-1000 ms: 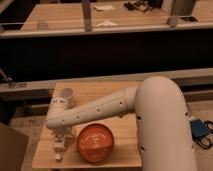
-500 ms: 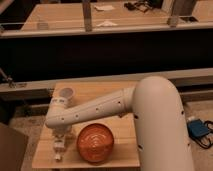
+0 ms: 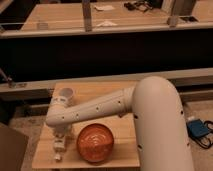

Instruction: Place the bottle in the ceramic bowl

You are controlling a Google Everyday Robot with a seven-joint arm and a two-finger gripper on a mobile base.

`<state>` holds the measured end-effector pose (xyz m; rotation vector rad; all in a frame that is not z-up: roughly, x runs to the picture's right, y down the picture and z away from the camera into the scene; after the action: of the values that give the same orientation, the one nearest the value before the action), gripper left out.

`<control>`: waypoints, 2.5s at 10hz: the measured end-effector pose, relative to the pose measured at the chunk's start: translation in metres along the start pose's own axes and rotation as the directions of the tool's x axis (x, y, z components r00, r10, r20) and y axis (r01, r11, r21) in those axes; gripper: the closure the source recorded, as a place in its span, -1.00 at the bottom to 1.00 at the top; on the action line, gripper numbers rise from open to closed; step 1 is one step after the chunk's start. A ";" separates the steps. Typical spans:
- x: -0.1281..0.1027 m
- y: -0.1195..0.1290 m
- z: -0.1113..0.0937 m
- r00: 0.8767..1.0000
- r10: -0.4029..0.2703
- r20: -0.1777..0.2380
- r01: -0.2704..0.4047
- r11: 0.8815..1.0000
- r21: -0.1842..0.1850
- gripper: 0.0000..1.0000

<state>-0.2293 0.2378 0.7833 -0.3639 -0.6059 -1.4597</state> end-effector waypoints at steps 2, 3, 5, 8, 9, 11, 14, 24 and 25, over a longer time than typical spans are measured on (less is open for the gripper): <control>0.000 0.002 0.000 1.000 0.002 0.007 -0.002 1.000 -0.005 0.15; 0.000 0.003 -0.001 1.000 0.002 0.007 -0.002 1.000 -0.004 0.16; 0.005 0.009 -0.014 1.000 0.011 -0.003 -0.011 1.000 -0.004 0.46; 0.010 0.017 -0.026 1.000 0.023 -0.008 -0.023 1.000 0.012 0.72; 0.011 0.025 -0.031 1.000 0.030 -0.011 -0.029 1.000 0.011 0.79; 0.015 0.042 -0.051 0.999 0.034 -0.019 -0.034 0.999 0.010 0.68; 0.003 0.029 -0.045 1.000 -0.012 -0.021 0.012 1.000 -0.004 0.04; -0.012 0.021 -0.049 0.989 -0.148 -0.031 0.146 0.988 -0.041 -0.42; -0.012 0.019 -0.049 0.984 -0.177 -0.029 0.176 0.983 -0.045 -0.45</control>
<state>-0.2027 0.2211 0.7400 -0.3250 -0.5934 -1.6473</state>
